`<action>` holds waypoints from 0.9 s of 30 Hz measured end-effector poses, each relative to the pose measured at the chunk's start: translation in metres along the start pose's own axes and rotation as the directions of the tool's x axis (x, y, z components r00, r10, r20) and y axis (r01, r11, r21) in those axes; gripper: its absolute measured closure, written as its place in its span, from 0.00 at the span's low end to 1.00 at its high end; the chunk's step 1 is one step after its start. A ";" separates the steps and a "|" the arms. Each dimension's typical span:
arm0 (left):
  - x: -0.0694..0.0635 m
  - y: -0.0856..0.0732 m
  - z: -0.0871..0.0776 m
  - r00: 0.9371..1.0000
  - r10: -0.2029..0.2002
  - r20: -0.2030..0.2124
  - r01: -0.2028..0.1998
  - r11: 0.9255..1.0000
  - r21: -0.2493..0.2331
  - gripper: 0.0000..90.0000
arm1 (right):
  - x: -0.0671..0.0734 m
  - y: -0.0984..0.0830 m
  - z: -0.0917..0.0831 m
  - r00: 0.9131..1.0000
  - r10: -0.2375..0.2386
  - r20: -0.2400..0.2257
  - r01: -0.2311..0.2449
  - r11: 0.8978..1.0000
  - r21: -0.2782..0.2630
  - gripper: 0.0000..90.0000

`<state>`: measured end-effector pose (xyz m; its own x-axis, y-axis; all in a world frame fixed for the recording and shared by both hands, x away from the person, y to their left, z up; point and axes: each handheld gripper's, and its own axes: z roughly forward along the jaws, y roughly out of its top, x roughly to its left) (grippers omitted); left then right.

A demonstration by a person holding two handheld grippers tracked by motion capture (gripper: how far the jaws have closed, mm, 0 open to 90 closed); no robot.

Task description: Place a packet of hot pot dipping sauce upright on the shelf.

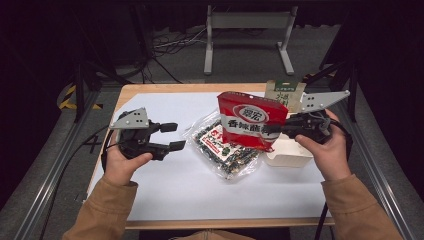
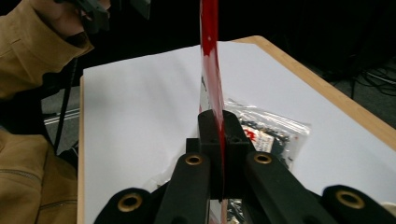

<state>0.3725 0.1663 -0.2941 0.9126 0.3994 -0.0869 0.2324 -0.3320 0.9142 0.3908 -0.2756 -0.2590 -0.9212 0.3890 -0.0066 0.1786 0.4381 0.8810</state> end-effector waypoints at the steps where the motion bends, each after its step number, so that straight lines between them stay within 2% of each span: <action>1: 0.001 0.000 0.000 1.000 0.001 -0.003 -0.001 1.000 0.001 0.40 | -0.004 0.001 -0.003 1.000 0.001 0.014 -0.001 1.000 0.000 1.00; 7: 0.005 -0.004 0.000 1.000 -0.012 -0.014 0.012 1.000 0.012 0.38 | -0.016 0.002 -0.014 0.998 0.006 0.064 -0.005 1.000 -0.003 1.00; 9: 0.007 -0.006 0.001 1.000 -0.014 -0.020 0.014 1.000 0.015 0.38 | -0.026 0.001 -0.020 0.995 0.013 0.096 -0.012 1.000 -0.011 1.00; 16: 0.009 -0.008 0.000 0.999 -0.021 -0.026 0.022 1.000 0.021 0.38 | -0.039 0.000 -0.030 0.989 0.031 0.147 -0.027 0.999 -0.023 1.00; 18: 0.009 -0.008 0.000 0.999 -0.024 -0.028 0.025 1.000 0.019 0.38 | -0.047 0.000 -0.034 0.984 0.035 0.176 -0.030 0.999 -0.030 1.00; 22: 0.010 -0.009 0.001 0.999 -0.015 -0.043 0.016 1.000 0.022 0.36 | -0.057 -0.002 -0.038 0.978 0.039 0.205 -0.031 0.999 -0.041 1.00; 27: 0.012 -0.010 0.001 0.998 -0.023 -0.051 0.024 0.999 0.025 0.35 | -0.068 -0.005 -0.042 0.973 0.044 0.225 -0.036 0.999 -0.041 1.00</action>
<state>0.3810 0.1735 -0.3046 0.8887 0.4501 -0.0872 0.2626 -0.3439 0.9015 0.4380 -0.3383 -0.2425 -0.8109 0.5805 -0.0743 0.1969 0.3902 0.8994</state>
